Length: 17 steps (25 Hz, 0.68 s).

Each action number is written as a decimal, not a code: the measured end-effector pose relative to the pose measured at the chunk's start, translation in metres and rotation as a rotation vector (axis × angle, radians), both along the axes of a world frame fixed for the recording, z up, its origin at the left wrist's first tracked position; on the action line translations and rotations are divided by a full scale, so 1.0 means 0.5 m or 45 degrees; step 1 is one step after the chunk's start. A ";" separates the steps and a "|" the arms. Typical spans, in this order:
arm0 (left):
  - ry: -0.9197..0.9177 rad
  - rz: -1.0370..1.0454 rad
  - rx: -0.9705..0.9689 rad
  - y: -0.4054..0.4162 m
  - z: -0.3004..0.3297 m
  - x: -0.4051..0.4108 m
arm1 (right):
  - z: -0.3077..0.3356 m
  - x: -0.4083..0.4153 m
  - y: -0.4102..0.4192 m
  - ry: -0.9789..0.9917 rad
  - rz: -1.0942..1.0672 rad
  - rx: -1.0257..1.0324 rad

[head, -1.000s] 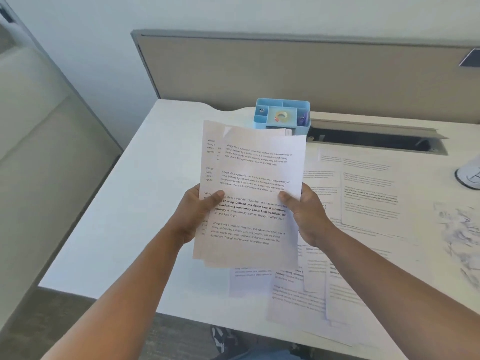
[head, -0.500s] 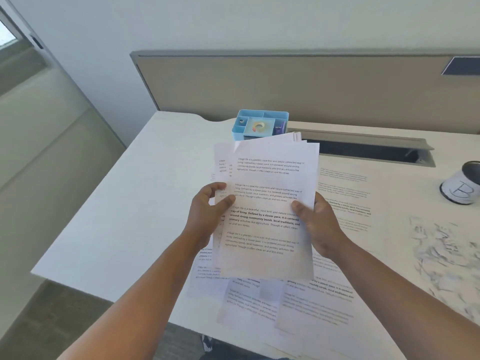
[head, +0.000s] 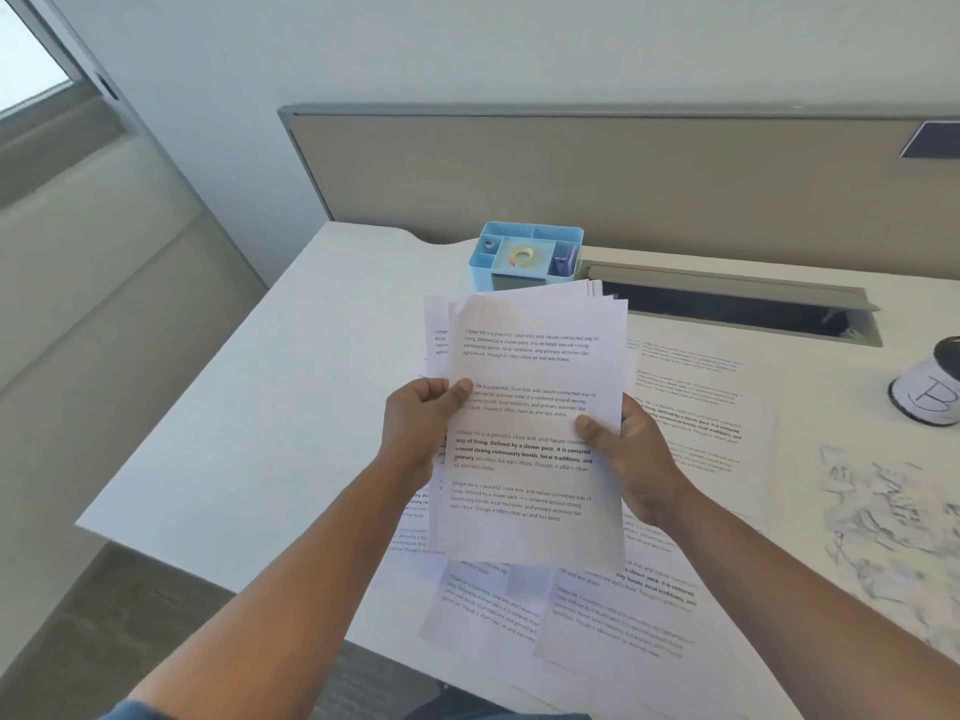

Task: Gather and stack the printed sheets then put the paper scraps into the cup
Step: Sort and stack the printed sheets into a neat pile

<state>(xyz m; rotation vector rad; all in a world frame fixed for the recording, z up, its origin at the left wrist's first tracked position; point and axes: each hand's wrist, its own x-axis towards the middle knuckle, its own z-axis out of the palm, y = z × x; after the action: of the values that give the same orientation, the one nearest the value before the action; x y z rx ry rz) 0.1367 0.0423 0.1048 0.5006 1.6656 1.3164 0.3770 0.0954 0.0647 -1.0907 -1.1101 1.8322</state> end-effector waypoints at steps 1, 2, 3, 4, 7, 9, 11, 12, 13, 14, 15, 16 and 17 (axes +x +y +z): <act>-0.004 0.019 0.001 -0.001 0.001 0.001 | 0.003 0.000 0.000 0.006 -0.001 -0.014; -0.013 0.026 0.005 -0.002 0.002 0.001 | 0.007 0.000 0.000 0.020 -0.005 -0.038; -0.024 0.023 0.007 -0.002 0.004 0.001 | 0.011 0.000 0.000 0.037 -0.008 -0.066; -0.030 0.012 0.007 -0.001 0.007 0.002 | 0.014 0.002 0.001 0.054 -0.010 -0.095; -0.005 -0.009 0.013 0.001 0.007 0.005 | 0.013 0.010 0.004 0.112 0.012 -0.178; 0.018 -0.004 0.025 0.001 0.006 0.009 | 0.012 0.018 0.004 0.144 0.031 -0.246; 0.040 0.009 0.054 -0.001 0.004 0.011 | 0.011 0.026 0.003 0.163 0.058 -0.295; 0.050 0.022 0.071 -0.001 0.005 0.013 | 0.010 0.029 0.002 0.166 0.072 -0.311; 0.055 0.038 0.089 -0.003 0.005 0.014 | 0.010 0.031 0.000 0.163 0.084 -0.319; 0.057 0.051 0.103 -0.004 0.007 0.017 | 0.009 0.033 -0.001 0.159 0.091 -0.321; 0.056 0.058 0.111 -0.005 0.008 0.020 | 0.009 0.035 -0.002 0.156 0.095 -0.317; 0.056 0.056 0.111 -0.005 0.008 0.022 | 0.008 0.037 -0.003 0.145 0.092 -0.311; 0.058 0.054 0.111 -0.005 0.009 0.024 | 0.007 0.040 -0.003 0.130 0.089 -0.304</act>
<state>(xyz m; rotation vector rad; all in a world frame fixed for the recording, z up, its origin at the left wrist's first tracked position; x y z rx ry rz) 0.1487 0.0397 0.1091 0.5529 1.6701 1.4228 0.3971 0.0937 0.0681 -1.0891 -0.8969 2.0925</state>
